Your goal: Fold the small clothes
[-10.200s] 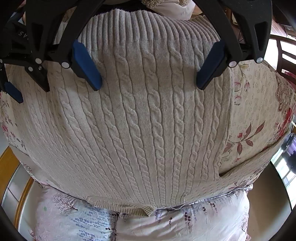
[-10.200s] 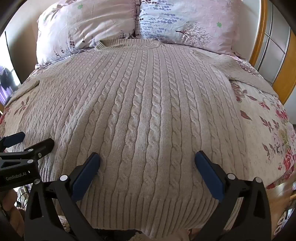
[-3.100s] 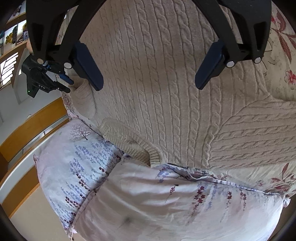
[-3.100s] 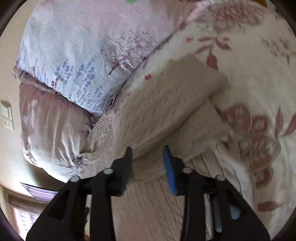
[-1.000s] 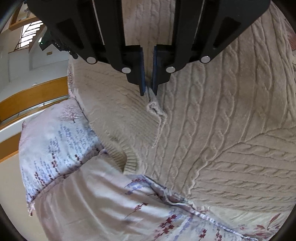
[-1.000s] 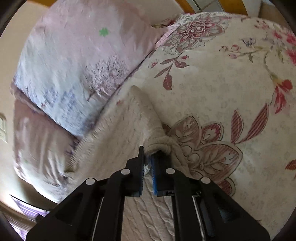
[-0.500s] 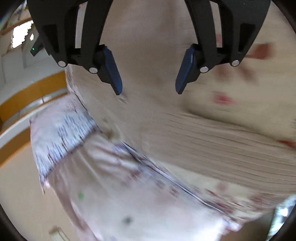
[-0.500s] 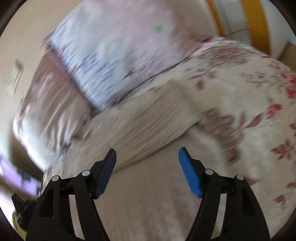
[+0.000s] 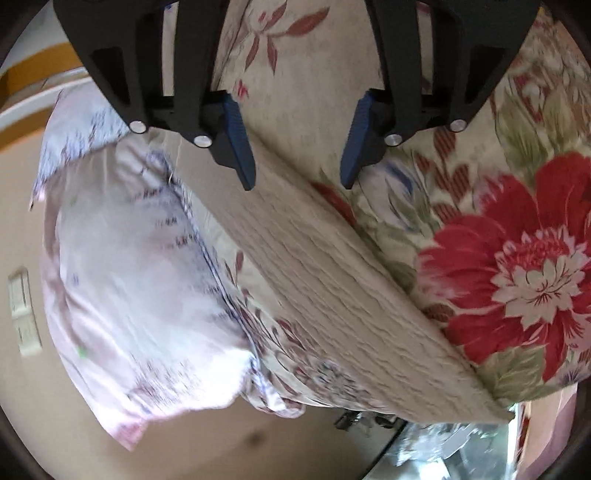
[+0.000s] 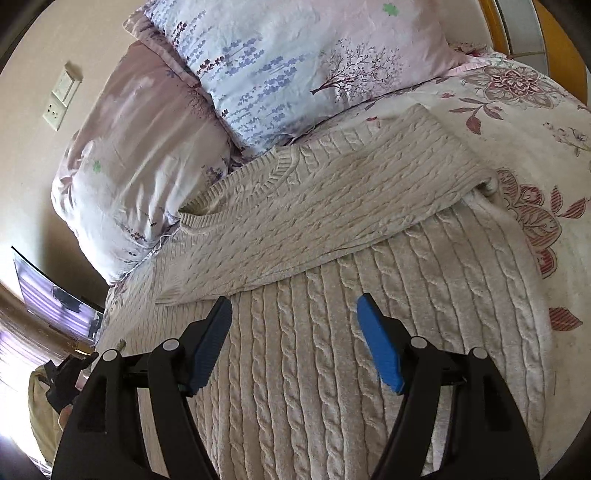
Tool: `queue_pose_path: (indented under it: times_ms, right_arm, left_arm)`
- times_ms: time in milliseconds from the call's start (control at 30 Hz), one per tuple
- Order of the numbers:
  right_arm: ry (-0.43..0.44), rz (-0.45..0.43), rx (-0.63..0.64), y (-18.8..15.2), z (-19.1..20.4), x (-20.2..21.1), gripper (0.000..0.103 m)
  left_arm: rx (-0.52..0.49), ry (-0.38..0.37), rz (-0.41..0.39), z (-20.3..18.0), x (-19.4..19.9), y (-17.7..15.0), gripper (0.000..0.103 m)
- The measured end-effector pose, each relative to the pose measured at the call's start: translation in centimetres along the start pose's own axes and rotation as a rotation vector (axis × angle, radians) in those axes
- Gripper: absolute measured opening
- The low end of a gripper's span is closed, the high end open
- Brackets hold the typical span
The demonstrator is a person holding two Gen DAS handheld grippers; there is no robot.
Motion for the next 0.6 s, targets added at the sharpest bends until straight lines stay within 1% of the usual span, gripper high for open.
queue_pose_path:
  times_ms: [100, 167, 267, 300, 333, 367, 467, 533, 600]
  right_arm:
    - [0.001, -0.002, -0.002, 0.1, -0.1, 0.0, 0.074]
    - [0.004, 0.002, 0.001, 0.0, -0.1, 0.0, 0.074]
    - [0.007, 0.005, 0.005, 0.0, -0.1, 0.0, 0.074]
    - [0.008, 0.006, 0.006, 0.0, -0.1, 0.0, 0.074]
    - [0.009, 0.006, 0.007, 0.1, -0.1, 0.0, 0.074]
    - [0.009, 0.006, 0.006, 0.1, -0.1, 0.0, 0.074]
    - [0.01, 0.005, 0.002, 0.1, -0.3, 0.0, 0.074]
    - [0.011, 0.006, 0.001, 0.1, -0.4, 0.0, 0.074]
    - [0.016, 0.003, 0.001, 0.2, -0.5, 0.1, 0.074]
  left_arm:
    - [0.062, -0.015, -0.024, 0.9, 0.0, 1.2, 0.038]
    - [0.097, -0.012, -0.038, 1.5, -0.2, 1.8, 0.029]
    - [0.131, -0.012, -0.051, 2.1, -0.2, 2.7, 0.021]
    - [0.14, -0.014, -0.053, 2.2, -0.4, 2.9, 0.02]
    - [0.148, -0.015, -0.055, 2.4, -0.4, 3.1, 0.017]
    - [0.155, -0.013, -0.057, 2.5, -0.3, 3.2, 0.011]
    - [0.151, -0.025, -0.065, 2.2, -0.3, 3.5, 0.006]
    - [0.116, -0.04, -0.083, 0.8, 0.2, 3.7, 0.006]
    - [0.091, -0.073, -0.095, -0.9, 0.6, 3.9, 0.005]
Point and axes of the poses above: each gripper's, at about its wrist camera, not at the fingertips, and x roughly against the way its jaws point, z to its left, y to its top, the point moved 9 cm from there along -x, roughly the way its jaws point, and after that the axes turned 7 degrees about -y, right-handed, at the moved point
